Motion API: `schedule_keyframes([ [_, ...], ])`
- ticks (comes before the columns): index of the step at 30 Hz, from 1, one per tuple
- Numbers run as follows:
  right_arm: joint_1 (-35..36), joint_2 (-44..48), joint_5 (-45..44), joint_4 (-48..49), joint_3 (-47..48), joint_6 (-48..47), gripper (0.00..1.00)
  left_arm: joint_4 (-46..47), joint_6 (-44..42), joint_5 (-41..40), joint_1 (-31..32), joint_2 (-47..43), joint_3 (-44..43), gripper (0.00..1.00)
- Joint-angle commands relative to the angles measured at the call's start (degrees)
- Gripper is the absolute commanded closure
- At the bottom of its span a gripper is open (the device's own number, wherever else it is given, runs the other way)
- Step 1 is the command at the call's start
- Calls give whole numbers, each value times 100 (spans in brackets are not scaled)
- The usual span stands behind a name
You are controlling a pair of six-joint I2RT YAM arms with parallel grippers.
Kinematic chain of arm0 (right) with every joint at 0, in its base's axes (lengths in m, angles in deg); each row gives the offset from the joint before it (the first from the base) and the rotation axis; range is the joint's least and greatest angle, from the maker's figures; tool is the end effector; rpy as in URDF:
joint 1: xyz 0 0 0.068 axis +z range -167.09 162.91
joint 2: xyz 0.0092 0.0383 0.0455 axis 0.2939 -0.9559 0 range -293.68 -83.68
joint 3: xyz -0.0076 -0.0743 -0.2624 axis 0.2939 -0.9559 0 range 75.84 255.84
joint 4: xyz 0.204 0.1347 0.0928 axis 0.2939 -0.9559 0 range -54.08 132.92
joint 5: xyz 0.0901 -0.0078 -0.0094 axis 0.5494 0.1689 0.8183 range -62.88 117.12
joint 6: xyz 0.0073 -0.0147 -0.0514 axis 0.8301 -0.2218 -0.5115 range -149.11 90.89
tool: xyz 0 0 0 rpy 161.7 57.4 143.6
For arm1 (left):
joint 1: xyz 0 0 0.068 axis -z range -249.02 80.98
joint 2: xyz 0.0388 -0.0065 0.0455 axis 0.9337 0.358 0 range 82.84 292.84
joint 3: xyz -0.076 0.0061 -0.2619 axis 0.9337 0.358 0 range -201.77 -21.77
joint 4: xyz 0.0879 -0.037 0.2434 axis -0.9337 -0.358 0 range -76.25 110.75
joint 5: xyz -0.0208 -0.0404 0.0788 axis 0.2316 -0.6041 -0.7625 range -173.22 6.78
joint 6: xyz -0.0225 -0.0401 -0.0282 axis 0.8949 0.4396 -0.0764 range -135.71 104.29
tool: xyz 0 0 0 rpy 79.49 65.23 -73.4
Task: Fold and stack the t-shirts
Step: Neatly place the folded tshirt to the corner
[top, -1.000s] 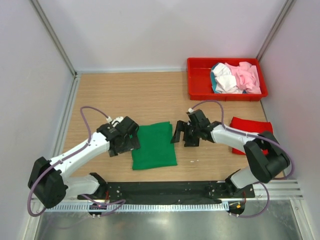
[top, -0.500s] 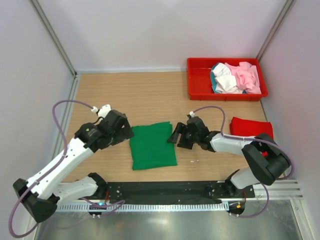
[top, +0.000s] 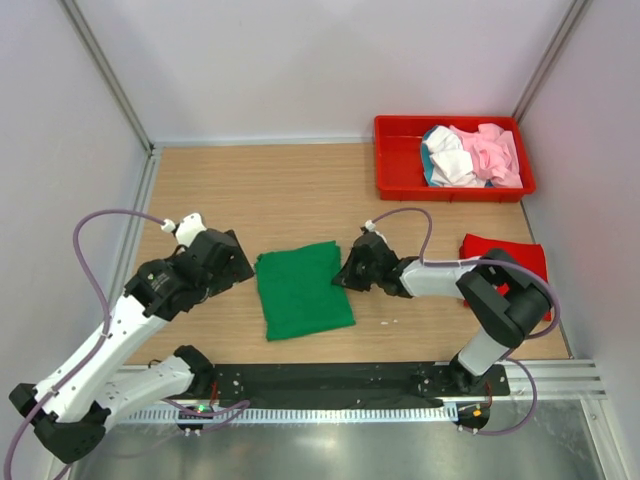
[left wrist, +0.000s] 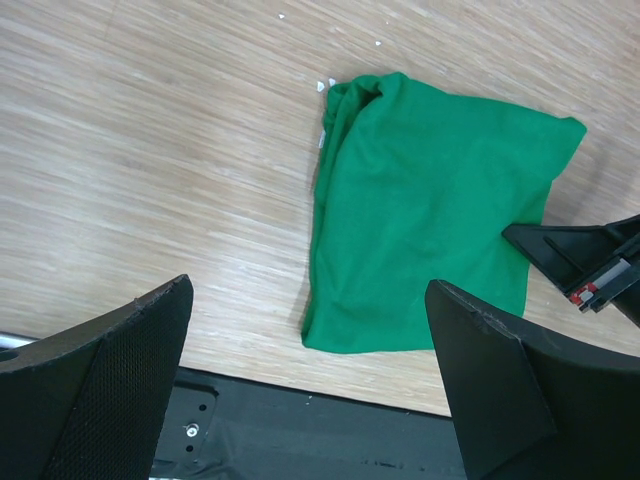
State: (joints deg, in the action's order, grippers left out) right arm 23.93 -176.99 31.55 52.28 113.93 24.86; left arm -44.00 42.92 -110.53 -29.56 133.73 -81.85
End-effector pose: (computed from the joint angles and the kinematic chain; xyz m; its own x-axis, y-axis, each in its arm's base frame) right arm 0.2249 0.1994 0.1314 -0.8804 0.3029 -0.3648 0.0293 0.8027 0.5957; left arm 0.1227 -0.0798 0.3294 -0.6426 -0.4537 -0.6175 -0.3541 0.8905 -0.2858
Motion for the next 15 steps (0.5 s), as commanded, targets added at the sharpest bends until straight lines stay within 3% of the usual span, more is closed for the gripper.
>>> schedule_keyframes([
  [1, 82, -249, -660, -1251, 23, -325, 99, -161, 114, -354, -18, -263, -5, 0],
  [8, 82, 981, -2013, -4253, 1025, -1151, 99, -29, -18, -582, -18, -597, -30, 0],
  [15, -269, 1667, -2955, -5602, 1306, -1863, 99, 50, -422, -749, -18, -756, -364, 0],
])
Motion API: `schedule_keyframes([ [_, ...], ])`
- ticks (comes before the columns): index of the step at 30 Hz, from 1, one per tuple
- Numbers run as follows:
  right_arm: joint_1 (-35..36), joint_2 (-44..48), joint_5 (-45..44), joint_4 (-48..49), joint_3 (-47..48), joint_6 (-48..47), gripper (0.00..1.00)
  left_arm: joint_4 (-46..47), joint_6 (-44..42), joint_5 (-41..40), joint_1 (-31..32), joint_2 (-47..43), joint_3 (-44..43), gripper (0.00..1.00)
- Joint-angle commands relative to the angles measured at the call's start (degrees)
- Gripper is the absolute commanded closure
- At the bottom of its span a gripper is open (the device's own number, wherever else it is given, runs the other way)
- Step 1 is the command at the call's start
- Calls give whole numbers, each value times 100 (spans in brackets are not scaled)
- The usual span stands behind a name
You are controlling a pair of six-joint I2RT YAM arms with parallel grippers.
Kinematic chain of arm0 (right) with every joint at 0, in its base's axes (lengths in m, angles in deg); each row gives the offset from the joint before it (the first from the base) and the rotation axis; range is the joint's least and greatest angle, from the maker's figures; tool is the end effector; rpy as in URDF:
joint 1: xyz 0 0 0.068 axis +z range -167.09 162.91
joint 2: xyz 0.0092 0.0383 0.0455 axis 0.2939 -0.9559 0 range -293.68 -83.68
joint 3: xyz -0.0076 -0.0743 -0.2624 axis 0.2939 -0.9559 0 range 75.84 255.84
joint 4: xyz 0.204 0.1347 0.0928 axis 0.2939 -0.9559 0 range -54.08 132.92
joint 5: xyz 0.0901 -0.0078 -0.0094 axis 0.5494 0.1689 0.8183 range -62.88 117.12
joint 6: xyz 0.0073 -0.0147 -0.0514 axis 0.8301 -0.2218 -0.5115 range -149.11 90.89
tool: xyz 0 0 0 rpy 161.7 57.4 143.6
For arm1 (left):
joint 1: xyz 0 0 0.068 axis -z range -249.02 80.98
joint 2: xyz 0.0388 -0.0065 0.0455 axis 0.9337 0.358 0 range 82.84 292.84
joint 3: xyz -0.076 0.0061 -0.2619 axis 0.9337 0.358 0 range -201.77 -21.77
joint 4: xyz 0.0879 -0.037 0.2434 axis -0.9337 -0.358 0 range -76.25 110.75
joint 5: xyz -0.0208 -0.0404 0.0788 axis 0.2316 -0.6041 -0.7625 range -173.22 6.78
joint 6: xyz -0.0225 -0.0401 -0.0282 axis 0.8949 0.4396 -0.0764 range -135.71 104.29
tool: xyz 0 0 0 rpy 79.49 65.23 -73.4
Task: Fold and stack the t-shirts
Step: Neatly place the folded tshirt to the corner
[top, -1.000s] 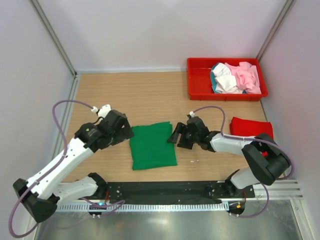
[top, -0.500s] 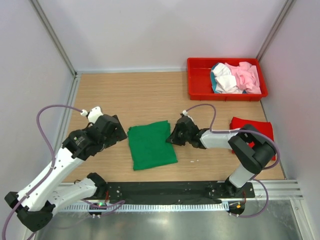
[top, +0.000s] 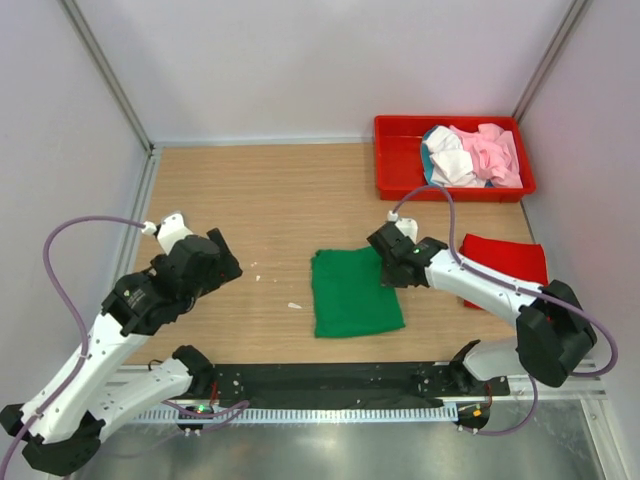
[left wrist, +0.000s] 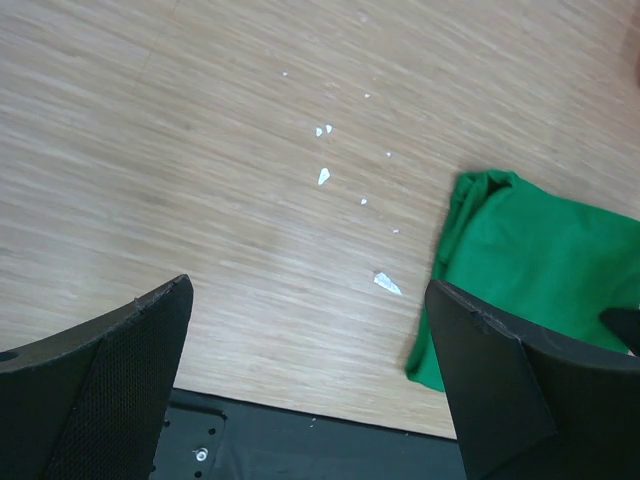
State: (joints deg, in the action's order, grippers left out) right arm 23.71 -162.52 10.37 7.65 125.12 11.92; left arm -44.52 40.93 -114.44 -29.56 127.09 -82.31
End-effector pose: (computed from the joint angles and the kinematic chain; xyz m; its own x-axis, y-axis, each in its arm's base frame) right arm 0.2017 0.1606 0.2059 -0.8666 0.0824 -0.4921 0.0479 0.9955 0.0823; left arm 0.1027 -0.0606 0.3451 -0.5549 -0.4684 -0.6875 -0.3322 0.8825 -0.3330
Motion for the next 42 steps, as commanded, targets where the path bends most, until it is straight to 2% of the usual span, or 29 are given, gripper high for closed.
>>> schedule_keyframes([
  [1, -378, 221, -856, -1227, 214, -631, 99, 111, -224, -376, -18, -101, -354, 0],
  [6, -1115, 282, -1497, -1615, 433, -737, 99, 243, -434, -525, -18, -188, -407, 0],
  [9, -1380, 265, -1435, -1623, 696, -904, 99, 410, -531, -534, -18, -241, -319, 0],
  [11, -1408, 151, -1847, -1913, 1108, -1115, 99, 472, -627, -516, -18, -250, -275, 0],
  [13, -1416, 107, -2460, -2019, 1320, -1569, 99, 498, -672, -534, -18, -241, -257, 0],
  [16, -1417, 124, -2709, -1739, 1330, -2335, 99, 559, -716, -525, -18, -276, -214, 0],
  [22, -1697, 98, -3614, -2264, 1401, -1679, 99, 455, -777, -525, -18, -303, -371, 0],
  [23, -1741, 98, -4033, -2309, 1366, -1573, 99, 463, -812, -508, -18, -303, -441, 0],
  [26, -1986, 141, -4388, -2424, 1435, -1537, 99, 542, -997, -420, -18, -224, -582, 0],
  [31, -2313, 510, -4074, -1749, 1392, -2643, 99, 569, -1296, -244, -18, 101, -846, 0],
  [34, -2374, 844, -3643, -1275, 1146, -3301, 99, 604, -1428, -148, -18, 286, -951, 0],
  [37, -2497, 1134, -3599, -739, 848, -3898, 99, 665, -1472, -51, -18, 365, -969, 0],
  [42, -2717, 1206, -3616, -358, 644, -4402, 99, 692, -1472, -15, -26, 435, -987, 0],
])
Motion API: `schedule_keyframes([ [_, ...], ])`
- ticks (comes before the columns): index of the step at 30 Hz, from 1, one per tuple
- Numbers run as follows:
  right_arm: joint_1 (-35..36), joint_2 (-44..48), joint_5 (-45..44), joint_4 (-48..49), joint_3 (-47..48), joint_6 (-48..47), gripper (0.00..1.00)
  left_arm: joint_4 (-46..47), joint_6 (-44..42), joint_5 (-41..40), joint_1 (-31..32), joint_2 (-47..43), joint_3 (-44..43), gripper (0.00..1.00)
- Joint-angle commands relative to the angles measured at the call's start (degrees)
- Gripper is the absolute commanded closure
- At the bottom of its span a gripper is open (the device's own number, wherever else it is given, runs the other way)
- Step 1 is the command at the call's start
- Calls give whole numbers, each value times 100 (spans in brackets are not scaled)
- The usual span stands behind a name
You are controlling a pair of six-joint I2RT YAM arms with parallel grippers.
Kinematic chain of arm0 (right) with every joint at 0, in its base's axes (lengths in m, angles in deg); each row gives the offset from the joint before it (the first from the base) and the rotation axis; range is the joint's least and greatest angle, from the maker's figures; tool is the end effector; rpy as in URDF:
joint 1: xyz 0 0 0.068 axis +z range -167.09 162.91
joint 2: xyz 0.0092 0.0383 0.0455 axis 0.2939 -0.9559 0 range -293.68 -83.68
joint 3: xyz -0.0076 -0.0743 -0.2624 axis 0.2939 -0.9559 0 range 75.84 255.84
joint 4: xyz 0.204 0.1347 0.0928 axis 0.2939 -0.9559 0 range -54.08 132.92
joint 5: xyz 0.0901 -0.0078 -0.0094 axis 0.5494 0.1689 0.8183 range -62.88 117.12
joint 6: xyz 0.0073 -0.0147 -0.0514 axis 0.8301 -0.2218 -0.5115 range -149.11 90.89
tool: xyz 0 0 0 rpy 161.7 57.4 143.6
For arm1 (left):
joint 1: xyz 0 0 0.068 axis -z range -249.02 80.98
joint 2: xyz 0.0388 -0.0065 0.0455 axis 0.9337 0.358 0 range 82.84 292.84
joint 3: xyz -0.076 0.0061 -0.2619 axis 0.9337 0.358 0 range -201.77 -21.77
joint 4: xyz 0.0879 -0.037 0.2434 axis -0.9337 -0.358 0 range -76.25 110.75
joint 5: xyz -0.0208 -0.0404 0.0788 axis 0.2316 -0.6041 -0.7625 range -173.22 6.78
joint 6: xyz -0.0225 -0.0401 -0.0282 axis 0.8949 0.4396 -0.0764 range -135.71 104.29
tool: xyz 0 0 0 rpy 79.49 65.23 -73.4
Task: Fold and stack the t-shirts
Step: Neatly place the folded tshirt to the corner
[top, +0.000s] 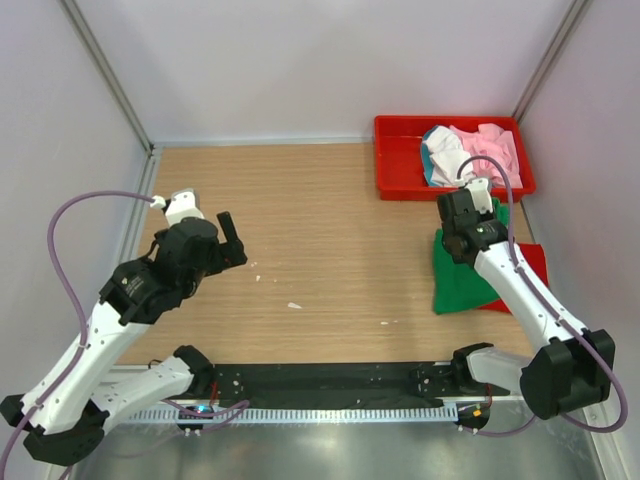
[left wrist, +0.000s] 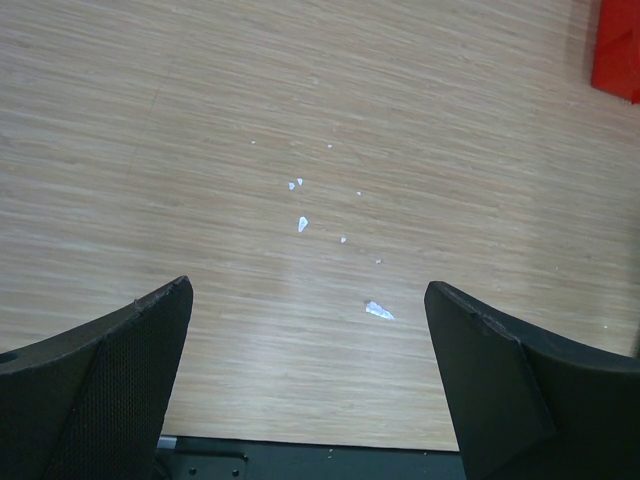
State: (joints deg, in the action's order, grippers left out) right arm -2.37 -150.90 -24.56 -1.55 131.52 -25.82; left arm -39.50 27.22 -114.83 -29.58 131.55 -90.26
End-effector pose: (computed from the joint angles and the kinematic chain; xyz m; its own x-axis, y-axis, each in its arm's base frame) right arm 0.2234 0.0298 0.2869 -0.7853 -0.1695 -0.5955 0.3124 0.7219 -0.6174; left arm 0.1165 -0.0716 0.3834 -0.5258 -0.3186 -0.7887 -0.1708 0.9479 -0.2690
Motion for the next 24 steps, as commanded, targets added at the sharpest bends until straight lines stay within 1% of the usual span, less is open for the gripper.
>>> schedule_keyframes([
  [1, -188, 16, -123, 536, 39, -663, 99, 189, -110, 15, -24, -2, -200, 0],
  [3, -215, -71, -70, 553, 83, -961, 99, 163, -102, 6, -24, -2, -209, 0],
  [4, -241, -159, -122, 579, 109, -1284, 99, 163, -93, -28, -24, 33, -209, 0],
  [6, -311, -203, -97, 571, 153, -1330, 99, 154, -84, -38, -24, 51, -217, 0],
  [7, -338, -238, 156, 536, 197, -1392, 99, 154, -75, -38, -24, 77, -235, 0],
  [10, -478, -326, 518, 395, 320, -1559, 99, 136, -84, -38, -33, 130, -279, 0],
  [12, -523, -388, 308, 386, 364, -1673, 99, 101, -101, -55, -33, 148, -288, 0],
  [17, -724, -432, 167, 290, 461, -1998, 99, 110, -198, -56, -59, 279, -305, 0],
  [21, -795, -318, 237, 395, 444, -2507, 99, 110, -277, -20, -103, 437, -393, 0],
  [24, -909, -283, 307, 501, 452, -2605, 99, 40, -295, 32, -112, 560, -551, 0],
])
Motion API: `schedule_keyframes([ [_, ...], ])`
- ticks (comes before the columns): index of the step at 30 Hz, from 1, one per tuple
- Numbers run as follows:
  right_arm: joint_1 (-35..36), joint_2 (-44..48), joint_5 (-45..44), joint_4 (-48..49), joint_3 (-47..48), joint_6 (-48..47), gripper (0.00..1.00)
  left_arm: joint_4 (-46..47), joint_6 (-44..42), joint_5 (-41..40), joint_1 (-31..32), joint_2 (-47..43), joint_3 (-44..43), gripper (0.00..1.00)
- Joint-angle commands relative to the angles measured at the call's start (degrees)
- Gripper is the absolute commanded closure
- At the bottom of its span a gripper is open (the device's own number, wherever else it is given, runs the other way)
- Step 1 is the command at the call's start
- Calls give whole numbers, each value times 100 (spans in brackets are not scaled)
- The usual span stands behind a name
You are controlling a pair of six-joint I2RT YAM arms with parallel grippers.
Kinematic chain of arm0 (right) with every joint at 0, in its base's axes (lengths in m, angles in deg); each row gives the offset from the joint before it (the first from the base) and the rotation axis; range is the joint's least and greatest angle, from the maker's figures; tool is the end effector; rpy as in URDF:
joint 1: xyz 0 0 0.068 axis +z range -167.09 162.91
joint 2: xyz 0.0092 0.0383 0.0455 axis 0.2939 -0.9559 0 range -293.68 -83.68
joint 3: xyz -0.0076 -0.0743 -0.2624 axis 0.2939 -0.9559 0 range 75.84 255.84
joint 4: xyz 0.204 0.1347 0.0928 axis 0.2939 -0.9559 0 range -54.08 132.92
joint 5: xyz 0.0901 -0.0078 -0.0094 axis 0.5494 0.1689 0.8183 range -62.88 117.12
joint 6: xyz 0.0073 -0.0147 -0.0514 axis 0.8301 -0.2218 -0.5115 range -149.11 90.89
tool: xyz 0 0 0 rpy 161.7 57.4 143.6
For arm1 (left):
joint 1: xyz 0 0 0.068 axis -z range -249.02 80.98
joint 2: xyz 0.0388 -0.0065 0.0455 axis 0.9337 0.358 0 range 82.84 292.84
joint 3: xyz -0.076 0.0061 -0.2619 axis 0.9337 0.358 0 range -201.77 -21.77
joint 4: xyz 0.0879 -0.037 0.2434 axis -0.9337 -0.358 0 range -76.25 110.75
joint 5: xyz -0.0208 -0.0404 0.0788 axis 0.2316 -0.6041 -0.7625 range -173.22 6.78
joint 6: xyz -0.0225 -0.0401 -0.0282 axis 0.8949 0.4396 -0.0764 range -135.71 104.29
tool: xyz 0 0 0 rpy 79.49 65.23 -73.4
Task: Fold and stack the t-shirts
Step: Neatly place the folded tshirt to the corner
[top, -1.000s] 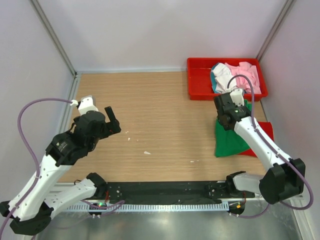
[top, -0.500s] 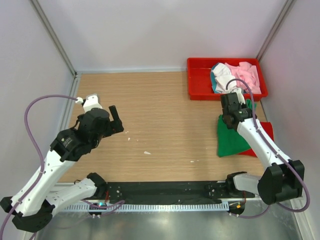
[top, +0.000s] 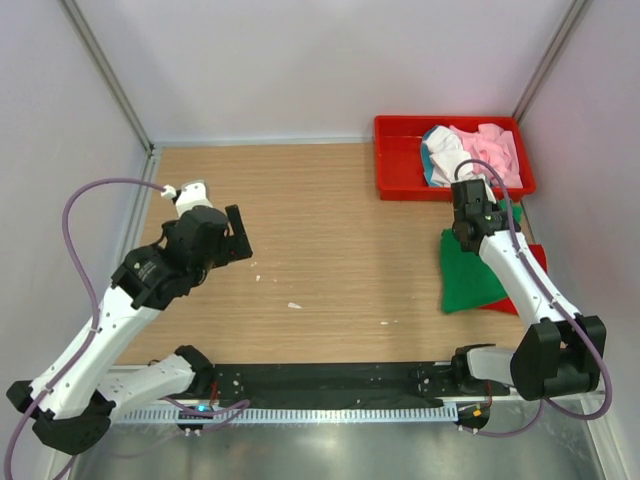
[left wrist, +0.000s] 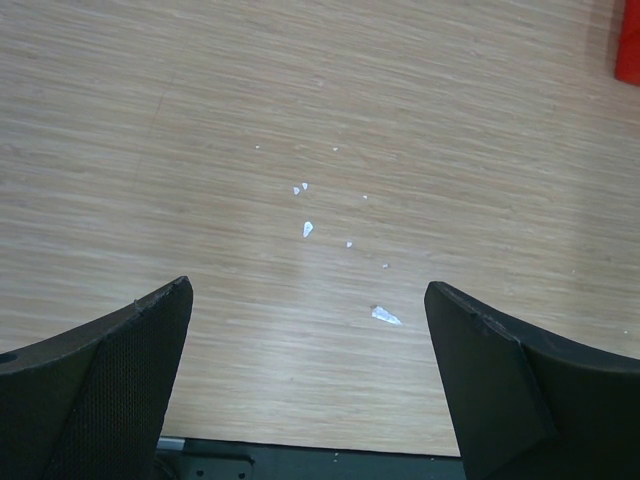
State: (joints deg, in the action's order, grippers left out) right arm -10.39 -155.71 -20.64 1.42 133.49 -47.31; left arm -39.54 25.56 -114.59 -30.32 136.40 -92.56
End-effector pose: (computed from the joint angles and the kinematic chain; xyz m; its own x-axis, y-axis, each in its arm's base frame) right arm 0.2472 0.0025 0.2807 -0.8854 -0.3154 -0.3415 0.0606 0.6500 -0.7575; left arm 0.1331 -0.0829 0.3843 -0.5569 -0.2755 -0.7836 -0.1734 0.9612 -0.2147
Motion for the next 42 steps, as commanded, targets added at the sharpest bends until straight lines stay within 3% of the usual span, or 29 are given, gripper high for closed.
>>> schedule_keyframes([
  [1, -168, 198, 38, 212, 256, -465, 99, 26, -137, 17, -46, 93, -357, 0],
  [7, -432, 145, -171, 422, 115, -808, 99, 26, -76, 17, -82, 181, -419, 0],
  [11, -915, 277, 135, 844, -8, -1080, 99, 0, -76, 9, -125, 286, -489, 0],
  [18, -1109, 339, 356, 1494, -684, -1493, 99, 0, -120, 35, -213, 488, -586, 0],
  [23, -1310, 76, 312, 2031, -1027, -1872, 99, 26, -208, 123, -310, 673, -656, 0],
  [31, -1883, -566, 383, 2374, -781, -1916, 99, 88, -296, 281, -538, 814, -700, 0],
  [35, -1892, -629, 706, 2006, -449, -1592, 99, 105, -296, 369, -635, 832, -656, 0],
  [42, -1839, 232, 1779, 863, 369, -1073, 99, 228, -340, 588, -758, 779, -507, 0],
])
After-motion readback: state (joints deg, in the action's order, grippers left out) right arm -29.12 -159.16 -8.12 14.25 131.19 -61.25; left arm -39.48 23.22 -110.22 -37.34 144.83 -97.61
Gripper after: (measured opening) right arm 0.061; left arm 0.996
